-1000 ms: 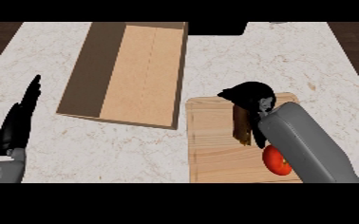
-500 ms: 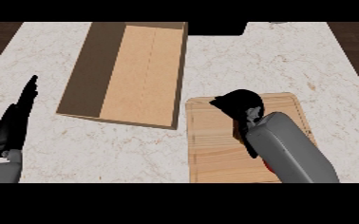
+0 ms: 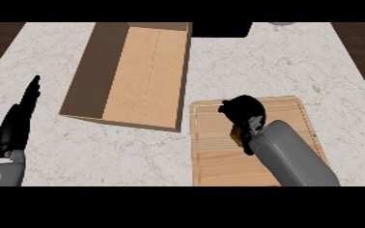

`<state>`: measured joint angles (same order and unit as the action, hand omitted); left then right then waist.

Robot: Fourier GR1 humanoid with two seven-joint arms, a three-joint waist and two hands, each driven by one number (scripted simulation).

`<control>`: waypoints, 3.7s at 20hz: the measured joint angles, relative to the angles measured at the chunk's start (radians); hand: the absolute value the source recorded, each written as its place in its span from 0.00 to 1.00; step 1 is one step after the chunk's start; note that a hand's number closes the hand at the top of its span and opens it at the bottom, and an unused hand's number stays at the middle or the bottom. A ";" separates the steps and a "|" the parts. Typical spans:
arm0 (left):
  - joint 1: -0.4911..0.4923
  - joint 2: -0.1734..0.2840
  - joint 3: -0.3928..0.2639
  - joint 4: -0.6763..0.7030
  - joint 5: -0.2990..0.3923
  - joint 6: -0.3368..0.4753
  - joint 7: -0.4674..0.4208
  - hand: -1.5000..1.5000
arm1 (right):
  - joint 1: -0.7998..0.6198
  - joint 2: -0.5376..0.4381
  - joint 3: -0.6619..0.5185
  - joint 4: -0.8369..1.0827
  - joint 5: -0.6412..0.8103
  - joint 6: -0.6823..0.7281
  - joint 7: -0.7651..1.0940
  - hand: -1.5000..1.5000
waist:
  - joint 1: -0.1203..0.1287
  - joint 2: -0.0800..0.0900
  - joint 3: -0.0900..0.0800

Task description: Pick the sweet potato from the cutting board and place it in the cardboard box

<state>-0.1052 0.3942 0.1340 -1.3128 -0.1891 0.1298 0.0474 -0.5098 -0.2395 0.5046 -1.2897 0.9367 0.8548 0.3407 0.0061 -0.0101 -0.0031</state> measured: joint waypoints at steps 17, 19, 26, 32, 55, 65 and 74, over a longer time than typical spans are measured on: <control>-0.019 -0.026 0.000 -0.027 -0.022 -0.020 0.010 0.50 | -0.222 -0.107 -0.129 0.166 0.080 -0.517 -0.478 1.00 | 0.028 0.024 0.006; -0.020 -0.027 -0.004 -0.028 -0.024 -0.023 0.004 0.50 | -0.264 -0.143 -0.189 0.204 0.050 -0.594 -0.574 1.00 | 0.036 0.028 0.006; -0.042 -0.030 0.000 -0.010 -0.029 -0.020 0.012 0.50 | -0.403 -0.180 -0.367 0.337 -0.068 -0.784 -0.850 1.00 | 0.035 0.027 0.005; -0.034 -0.030 0.005 -0.008 -0.034 -0.023 0.015 0.50 | -0.519 -0.136 -0.427 0.418 -0.143 -0.806 -1.013 1.00 | 0.024 0.019 0.004; -0.065 -0.039 0.009 -0.003 -0.056 -0.042 0.025 0.50 | -0.927 0.227 -0.415 0.741 -0.381 -0.709 -0.681 1.00 | 0.047 0.020 0.001; -0.108 -0.065 -0.022 0.013 -0.073 -0.048 0.015 0.50 | -0.964 0.238 -0.228 0.900 -0.515 -0.876 -0.606 0.00 | 0.108 0.034 -0.001; -0.153 -0.076 -0.046 0.029 -0.082 -0.065 0.016 0.50 | -0.937 0.239 -0.153 0.945 -0.661 -0.868 -0.525 0.00 | 0.153 0.046 -0.001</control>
<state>-0.2583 0.3182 0.0877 -1.2842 -0.2714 0.0649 0.0638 -1.4469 -0.0001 0.3518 -0.3445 0.2759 -0.0128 -0.1847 0.1591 0.0355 -0.0041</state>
